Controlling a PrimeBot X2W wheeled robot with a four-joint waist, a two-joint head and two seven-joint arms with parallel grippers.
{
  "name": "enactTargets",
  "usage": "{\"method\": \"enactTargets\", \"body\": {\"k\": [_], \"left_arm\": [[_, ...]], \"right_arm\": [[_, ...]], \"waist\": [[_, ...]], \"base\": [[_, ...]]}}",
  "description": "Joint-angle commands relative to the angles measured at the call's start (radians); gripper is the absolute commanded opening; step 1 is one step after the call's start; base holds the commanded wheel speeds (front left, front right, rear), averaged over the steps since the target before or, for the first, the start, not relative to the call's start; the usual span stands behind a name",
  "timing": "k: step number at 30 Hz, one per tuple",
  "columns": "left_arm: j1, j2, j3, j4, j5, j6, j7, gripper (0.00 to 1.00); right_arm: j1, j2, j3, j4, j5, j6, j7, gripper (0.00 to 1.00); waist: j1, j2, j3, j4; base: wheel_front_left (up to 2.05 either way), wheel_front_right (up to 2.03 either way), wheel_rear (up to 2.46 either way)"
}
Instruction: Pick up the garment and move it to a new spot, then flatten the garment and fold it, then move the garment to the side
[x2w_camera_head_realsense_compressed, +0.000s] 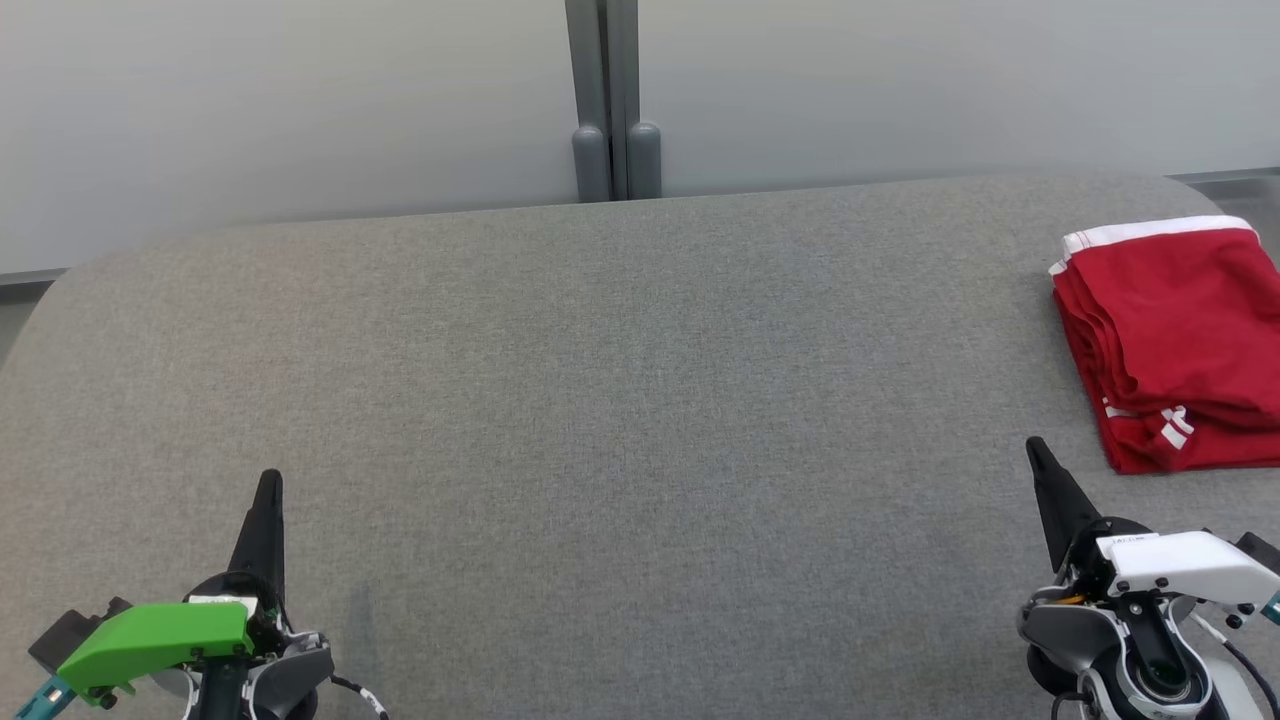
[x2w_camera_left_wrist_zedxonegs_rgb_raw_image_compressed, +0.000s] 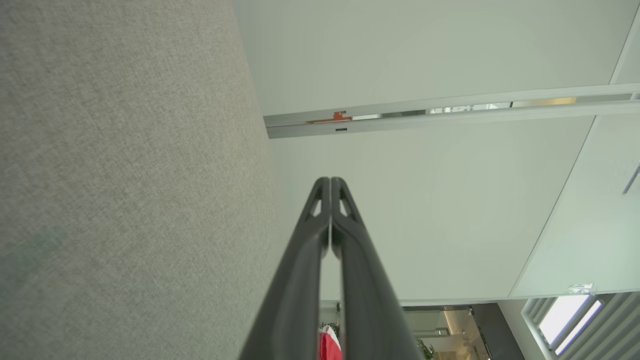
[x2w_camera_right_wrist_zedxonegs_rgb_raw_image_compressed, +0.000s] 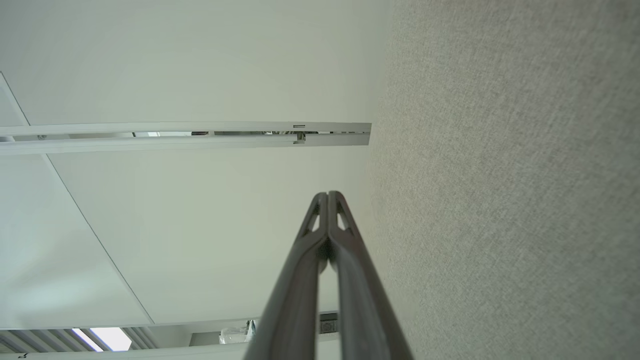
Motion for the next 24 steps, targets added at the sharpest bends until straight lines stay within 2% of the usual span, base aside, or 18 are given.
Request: {"method": "enactTargets", "body": {"k": [1, 8, 24], "left_arm": [[-0.017, 0.007, 0.006, -0.003, -0.018, -0.008, 0.006, 0.00], [-0.023, 0.008, 0.010, -0.003, -0.061, -0.010, 0.018, 0.00], [-0.021, 0.007, 0.010, -0.003, -0.059, -0.009, 0.020, 0.00]], "right_arm": [[-0.007, 0.000, -0.004, -0.007, 0.021, 0.000, 0.005, 0.00], [-0.007, 0.004, -0.010, -0.012, 0.065, 0.000, 0.015, 0.00], [-0.007, 0.003, -0.010, -0.012, 0.066, 0.000, 0.016, 0.00]], "waist": [[0.0000, 0.0000, 0.000, 0.000], [0.0000, 0.0000, 0.000, 0.000], [0.0000, 0.0000, 0.000, 0.000]], "base": [[0.00, 0.00, 0.00], [0.00, 0.00, 0.00], [0.00, 0.00, 0.00]]}}
